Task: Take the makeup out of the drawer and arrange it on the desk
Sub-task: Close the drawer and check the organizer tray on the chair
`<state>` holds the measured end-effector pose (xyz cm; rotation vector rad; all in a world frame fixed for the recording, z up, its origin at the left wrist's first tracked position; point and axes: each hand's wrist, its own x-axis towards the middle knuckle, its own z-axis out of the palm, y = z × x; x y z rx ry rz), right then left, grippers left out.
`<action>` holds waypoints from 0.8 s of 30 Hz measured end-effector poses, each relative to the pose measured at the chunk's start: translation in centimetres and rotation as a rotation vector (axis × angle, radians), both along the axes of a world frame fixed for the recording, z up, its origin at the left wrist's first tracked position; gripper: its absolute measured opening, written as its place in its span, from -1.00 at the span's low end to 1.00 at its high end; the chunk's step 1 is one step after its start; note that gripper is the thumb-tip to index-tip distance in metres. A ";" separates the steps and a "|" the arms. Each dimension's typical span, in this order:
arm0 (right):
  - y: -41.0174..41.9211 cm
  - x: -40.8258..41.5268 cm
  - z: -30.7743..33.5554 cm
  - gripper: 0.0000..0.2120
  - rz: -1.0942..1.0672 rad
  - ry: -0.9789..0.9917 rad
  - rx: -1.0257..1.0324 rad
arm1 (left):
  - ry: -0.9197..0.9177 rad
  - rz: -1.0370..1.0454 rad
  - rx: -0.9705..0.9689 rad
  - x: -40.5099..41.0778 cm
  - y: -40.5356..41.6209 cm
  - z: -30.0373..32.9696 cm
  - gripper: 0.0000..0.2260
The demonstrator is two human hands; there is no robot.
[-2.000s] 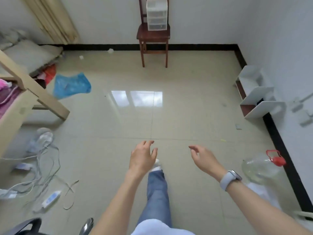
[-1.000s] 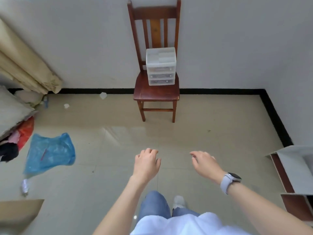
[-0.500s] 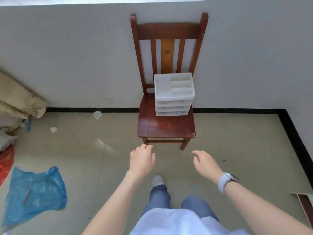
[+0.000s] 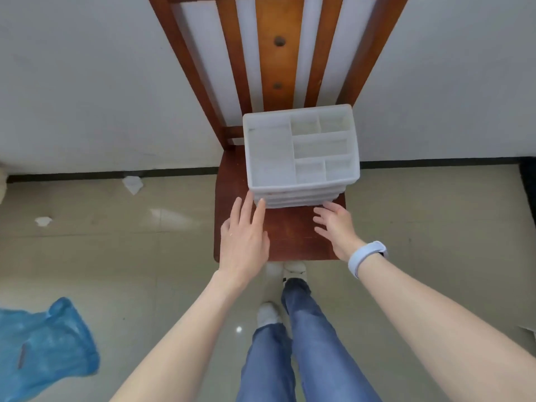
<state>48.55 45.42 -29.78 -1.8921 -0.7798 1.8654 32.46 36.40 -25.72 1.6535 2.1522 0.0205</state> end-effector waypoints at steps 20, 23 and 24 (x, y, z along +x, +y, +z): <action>-2.2 0.1 -5.4 -0.66 -0.494 0.427 -0.395 | -0.033 -0.072 -0.042 -1.3 3.7 -3.8 -0.43; -4.3 1.2 -5.3 -0.69 -0.498 0.394 -0.405 | -0.063 -0.084 -0.048 -1.5 3.6 -4.0 -0.40; -4.9 1.4 -5.2 -0.69 -0.499 0.387 -0.407 | -0.069 -0.085 -0.045 -1.5 3.6 -4.0 -0.40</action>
